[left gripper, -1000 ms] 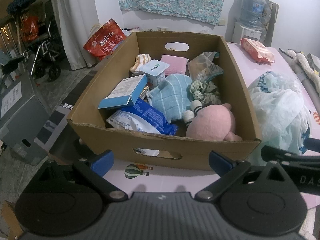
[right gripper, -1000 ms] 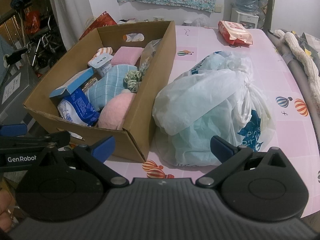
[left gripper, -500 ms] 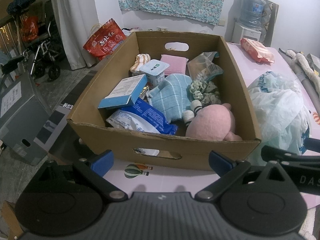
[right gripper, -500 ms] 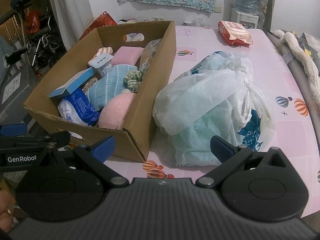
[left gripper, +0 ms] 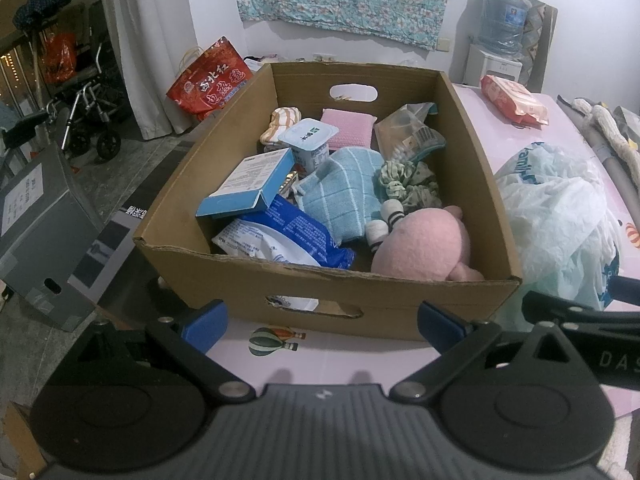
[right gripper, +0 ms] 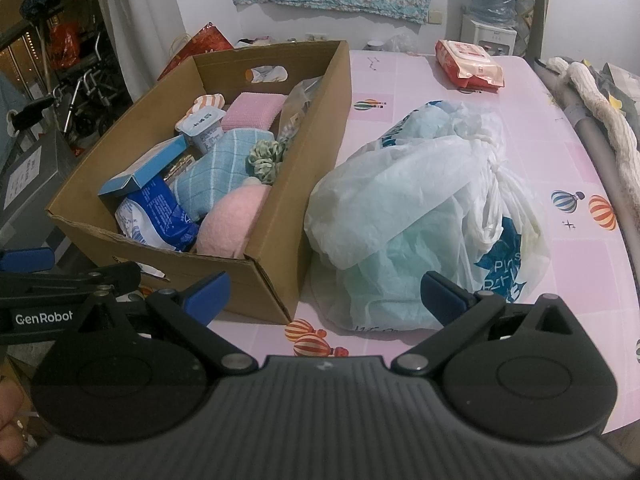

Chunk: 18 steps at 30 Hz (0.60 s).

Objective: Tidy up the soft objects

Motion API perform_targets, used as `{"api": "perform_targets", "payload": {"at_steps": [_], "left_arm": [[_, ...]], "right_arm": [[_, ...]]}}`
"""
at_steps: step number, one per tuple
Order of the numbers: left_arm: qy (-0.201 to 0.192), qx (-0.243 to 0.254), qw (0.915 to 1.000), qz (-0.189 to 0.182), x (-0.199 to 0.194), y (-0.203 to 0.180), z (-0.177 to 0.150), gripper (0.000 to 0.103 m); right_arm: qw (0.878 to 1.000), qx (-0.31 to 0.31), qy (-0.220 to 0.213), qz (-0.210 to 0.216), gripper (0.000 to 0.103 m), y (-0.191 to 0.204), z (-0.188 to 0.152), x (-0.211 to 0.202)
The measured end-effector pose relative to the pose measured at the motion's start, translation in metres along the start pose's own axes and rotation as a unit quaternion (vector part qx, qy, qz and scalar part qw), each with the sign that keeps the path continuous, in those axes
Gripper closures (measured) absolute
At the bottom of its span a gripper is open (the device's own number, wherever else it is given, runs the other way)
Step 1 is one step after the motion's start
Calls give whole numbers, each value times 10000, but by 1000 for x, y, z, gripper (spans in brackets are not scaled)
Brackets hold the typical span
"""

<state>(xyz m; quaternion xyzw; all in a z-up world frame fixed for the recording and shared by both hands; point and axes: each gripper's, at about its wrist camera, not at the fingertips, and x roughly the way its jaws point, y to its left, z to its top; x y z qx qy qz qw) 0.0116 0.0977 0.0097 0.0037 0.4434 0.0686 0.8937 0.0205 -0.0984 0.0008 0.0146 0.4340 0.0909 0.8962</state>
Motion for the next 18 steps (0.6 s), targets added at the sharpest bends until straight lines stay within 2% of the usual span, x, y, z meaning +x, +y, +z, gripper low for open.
{"api": "perform_targets", "payload": {"at_steps": [18], "left_arm": [[3,1,10000,-4,0,0,0,1]], "right_arm": [[10000,14,-4,-2,1,0,-1,0]]}}
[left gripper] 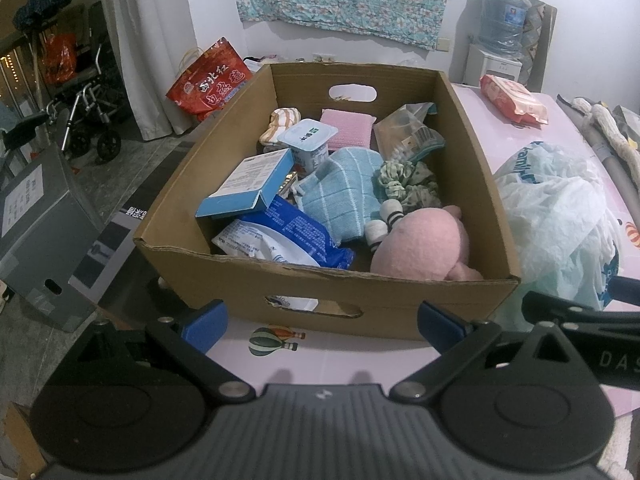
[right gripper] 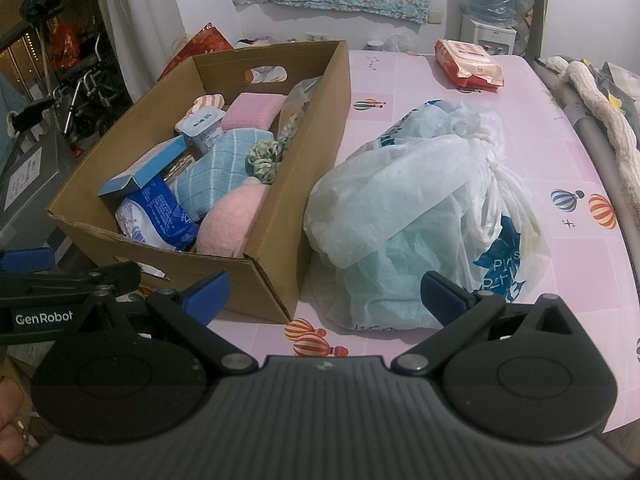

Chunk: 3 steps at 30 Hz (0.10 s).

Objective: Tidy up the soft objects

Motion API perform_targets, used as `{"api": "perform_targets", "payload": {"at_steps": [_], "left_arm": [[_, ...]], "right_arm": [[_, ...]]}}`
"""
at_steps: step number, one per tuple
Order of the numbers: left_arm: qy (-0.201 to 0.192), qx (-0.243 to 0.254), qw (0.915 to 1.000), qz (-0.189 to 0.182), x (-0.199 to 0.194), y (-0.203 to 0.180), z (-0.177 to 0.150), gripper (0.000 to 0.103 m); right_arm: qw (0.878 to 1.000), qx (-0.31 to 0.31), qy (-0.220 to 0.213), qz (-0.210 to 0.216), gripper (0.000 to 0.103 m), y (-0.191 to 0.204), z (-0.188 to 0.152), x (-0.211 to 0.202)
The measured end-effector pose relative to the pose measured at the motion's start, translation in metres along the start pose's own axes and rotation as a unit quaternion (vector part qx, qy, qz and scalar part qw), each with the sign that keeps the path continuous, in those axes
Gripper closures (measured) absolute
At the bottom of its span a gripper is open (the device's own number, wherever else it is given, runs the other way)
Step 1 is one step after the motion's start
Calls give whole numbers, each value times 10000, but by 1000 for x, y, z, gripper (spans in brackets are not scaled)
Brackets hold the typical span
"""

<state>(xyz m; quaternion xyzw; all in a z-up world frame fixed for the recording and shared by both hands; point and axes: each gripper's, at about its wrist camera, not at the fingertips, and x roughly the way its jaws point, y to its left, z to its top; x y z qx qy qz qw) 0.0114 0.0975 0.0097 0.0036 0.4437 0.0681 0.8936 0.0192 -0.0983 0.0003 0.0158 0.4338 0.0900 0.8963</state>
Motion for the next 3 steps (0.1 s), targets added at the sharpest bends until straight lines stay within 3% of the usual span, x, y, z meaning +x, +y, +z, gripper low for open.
{"api": "perform_targets", "payload": {"at_steps": [3], "left_arm": [[2,-2,10000,2,0,0,0,1]], "right_arm": [[10000,2,-1,-3,1,0,0,0]]}}
